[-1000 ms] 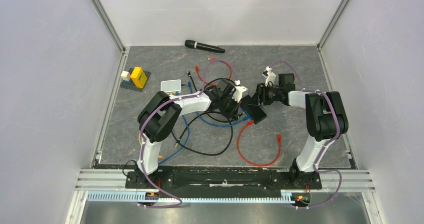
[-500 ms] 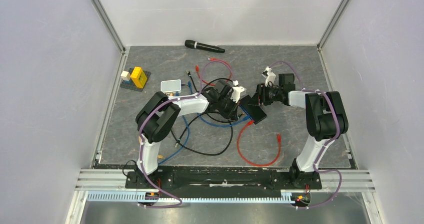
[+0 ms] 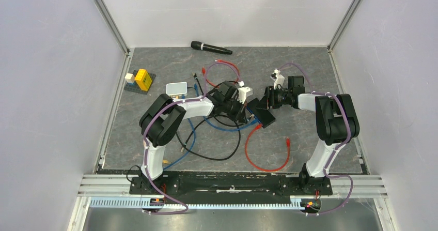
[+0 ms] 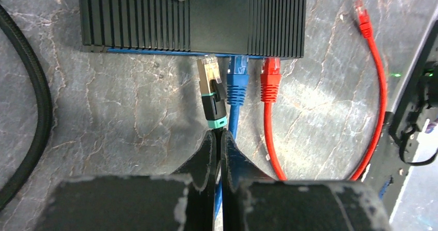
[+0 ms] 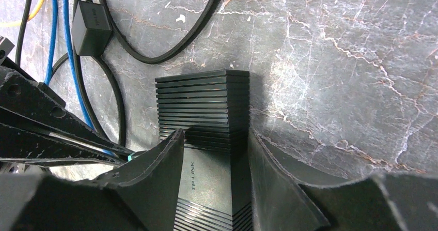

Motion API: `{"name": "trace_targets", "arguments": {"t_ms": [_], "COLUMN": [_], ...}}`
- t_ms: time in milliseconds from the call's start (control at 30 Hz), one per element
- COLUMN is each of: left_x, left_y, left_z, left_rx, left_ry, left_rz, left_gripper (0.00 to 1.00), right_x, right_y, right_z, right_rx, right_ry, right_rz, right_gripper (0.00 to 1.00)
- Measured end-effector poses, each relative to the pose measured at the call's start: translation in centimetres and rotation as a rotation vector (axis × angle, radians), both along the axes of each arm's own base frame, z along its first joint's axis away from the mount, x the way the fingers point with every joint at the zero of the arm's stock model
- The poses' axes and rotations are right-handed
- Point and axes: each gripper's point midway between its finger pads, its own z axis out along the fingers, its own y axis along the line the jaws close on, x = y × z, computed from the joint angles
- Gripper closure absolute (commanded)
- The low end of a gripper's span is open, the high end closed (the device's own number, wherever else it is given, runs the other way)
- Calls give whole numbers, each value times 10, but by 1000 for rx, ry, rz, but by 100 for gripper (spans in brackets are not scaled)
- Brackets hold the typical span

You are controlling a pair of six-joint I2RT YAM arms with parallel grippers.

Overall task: Insert the plug into the switch port
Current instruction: Insert the connector into the switch port.

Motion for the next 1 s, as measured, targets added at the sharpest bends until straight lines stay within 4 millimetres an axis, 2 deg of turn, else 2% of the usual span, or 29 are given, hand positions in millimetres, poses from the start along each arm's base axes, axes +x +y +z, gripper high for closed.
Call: {"name": "trace_targets", "arguments": {"t_ms": [367,733,867,1000], "left_x": [-5,3,3,1], "left_y": [-5,7,2,0], "left_z": [3,-4,0,-3], "left_rx": [-44,-60,-89,-90], "left_ry": [83,147,144,166], "left_rz": [48,140,120,103], "left_gripper": [98,98,98,98], "right_x": [0,0,0,-1], "right_y": [0,0,0,0], "right_z": [0,0,0,0], "right_rx": [4,7,9,20], "right_ry": [-1,-1,-2,0], "right_rz": [4,5,7,15], "right_gripper": [50,49,49,49]}}
